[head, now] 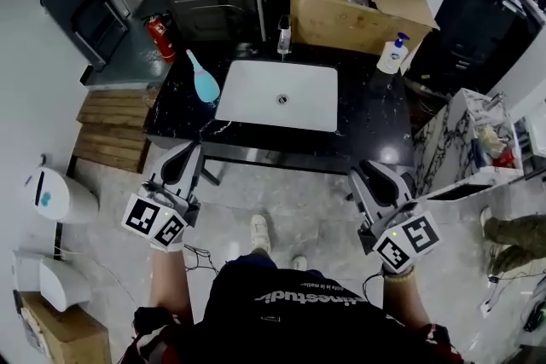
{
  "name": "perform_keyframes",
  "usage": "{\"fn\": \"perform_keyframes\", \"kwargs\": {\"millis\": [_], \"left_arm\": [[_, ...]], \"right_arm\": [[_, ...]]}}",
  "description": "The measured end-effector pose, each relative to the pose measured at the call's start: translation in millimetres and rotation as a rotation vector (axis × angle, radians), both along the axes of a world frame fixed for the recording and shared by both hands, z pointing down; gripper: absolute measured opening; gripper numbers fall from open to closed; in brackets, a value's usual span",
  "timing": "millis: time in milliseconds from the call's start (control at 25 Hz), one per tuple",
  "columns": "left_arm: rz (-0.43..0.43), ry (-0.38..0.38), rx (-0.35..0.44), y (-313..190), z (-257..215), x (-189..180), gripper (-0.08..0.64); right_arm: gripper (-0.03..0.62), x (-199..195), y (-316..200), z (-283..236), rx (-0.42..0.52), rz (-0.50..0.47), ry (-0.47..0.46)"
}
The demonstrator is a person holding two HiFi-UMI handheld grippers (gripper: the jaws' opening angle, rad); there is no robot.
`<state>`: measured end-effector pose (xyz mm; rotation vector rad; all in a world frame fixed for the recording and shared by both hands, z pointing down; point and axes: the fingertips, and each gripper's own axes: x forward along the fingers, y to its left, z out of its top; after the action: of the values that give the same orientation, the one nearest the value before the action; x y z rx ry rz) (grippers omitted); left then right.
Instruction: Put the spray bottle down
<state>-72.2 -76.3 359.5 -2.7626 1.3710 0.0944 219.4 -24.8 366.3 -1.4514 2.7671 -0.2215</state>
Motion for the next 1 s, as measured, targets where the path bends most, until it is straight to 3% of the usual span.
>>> {"fn": "perform_keyframes", "kwargs": {"millis": [280,560,840,1000], "left_arm": [[0.038,-0.043,0.037,29,-18,20,0.015],[0.083,-0.059,0.033,24,-19,14,0.015],[0.142,-0.135,0.058,35,-13,8,0.015],[0.171,-0.133,0.049,38,-8,5,0.015]], "right_arm": [[0.107,8,28,-9,-0.001,0.025,-0.052],[0.107,-1,28,-17,-0.011,0.11,0.018],[0.101,-22,37,-27,0.002,0.134,0.038],[0.101,-32,42,-32,0.011,0.131,0.051]]}}
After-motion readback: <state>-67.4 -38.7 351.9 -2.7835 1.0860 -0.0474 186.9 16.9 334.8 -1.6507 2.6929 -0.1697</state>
